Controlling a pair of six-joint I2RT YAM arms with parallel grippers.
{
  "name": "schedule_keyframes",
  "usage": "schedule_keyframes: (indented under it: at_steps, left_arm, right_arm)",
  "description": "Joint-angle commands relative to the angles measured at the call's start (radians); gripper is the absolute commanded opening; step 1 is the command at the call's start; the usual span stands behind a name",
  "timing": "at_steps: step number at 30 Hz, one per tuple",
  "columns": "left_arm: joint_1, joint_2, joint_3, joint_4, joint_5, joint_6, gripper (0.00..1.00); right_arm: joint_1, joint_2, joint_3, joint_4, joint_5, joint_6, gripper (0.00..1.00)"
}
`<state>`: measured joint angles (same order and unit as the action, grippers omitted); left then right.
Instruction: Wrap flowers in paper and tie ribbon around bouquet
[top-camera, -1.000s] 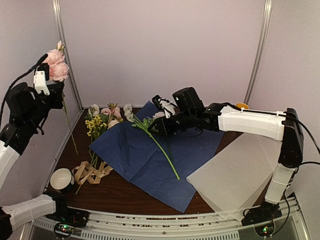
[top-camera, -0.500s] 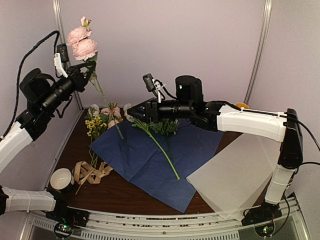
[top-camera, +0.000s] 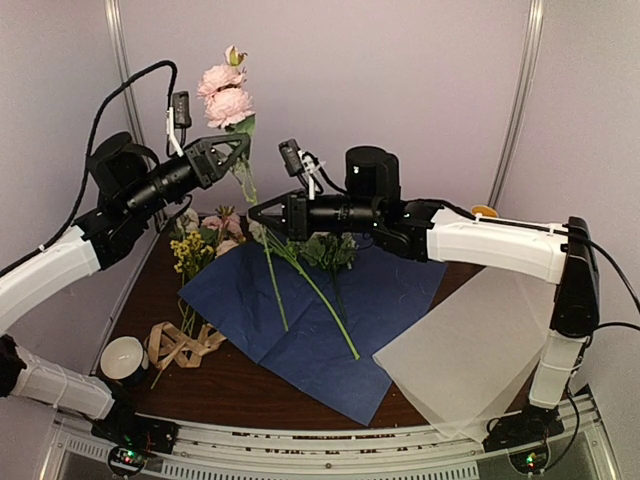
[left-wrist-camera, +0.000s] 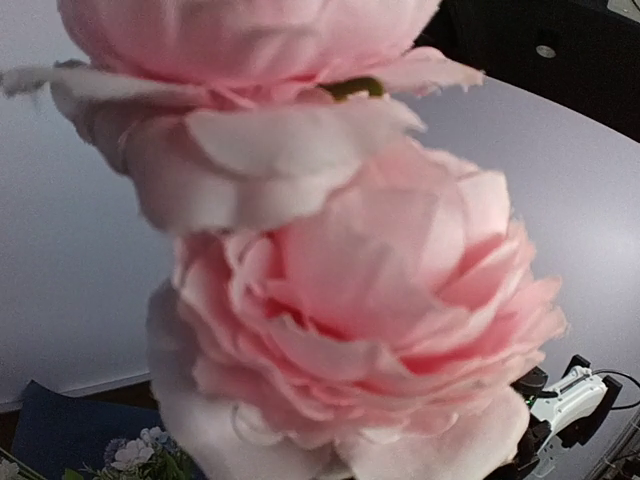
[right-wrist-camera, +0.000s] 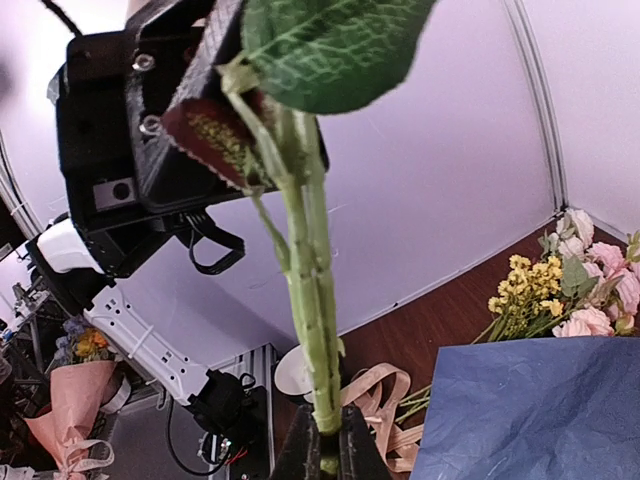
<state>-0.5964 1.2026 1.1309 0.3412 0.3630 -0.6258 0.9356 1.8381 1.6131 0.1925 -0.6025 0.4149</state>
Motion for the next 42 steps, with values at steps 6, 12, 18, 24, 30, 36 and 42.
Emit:
schedule_keyframes:
  at_steps: [6,12,18,24,30,36,42]
  left_arm:
    - [-0.003,0.028,0.180,-0.381,-0.313,0.093,0.75]
    - [0.092,0.105,0.239,-0.805,-0.613,0.143,0.85]
    - [0.335,0.184,0.086,-0.892,-0.555,0.075,0.82]
    - [0.507,0.339,-0.004,-0.890,-0.487,0.040,0.76]
    - [0.542,0.507,-0.022,-0.861,-0.390,0.062,0.64]
    - [0.564,0.587,-0.049,-0.809,-0.344,0.056,0.46]
    - [0.568,0.632,0.014,-0.889,-0.330,0.073,0.47]
  right_arm:
    - [-0.077,-0.033,-0.118,-0.202,0.200,0.048,0.00]
    - [-0.121,0.089,-0.070,-0.545,0.373,-0.048,0.00]
    - [-0.124,0.224,0.074,-0.763,0.544,-0.115,0.00]
    - [-0.143,0.352,0.215,-0.869,0.621,-0.079,0.09]
    - [-0.143,0.352,0.234,-0.900,0.634,-0.077,0.27]
    - [-0.141,0.279,0.177,-0.864,0.599,-0.080,0.28]
    - [-0.142,0.242,0.160,-0.849,0.554,-0.071,0.28]
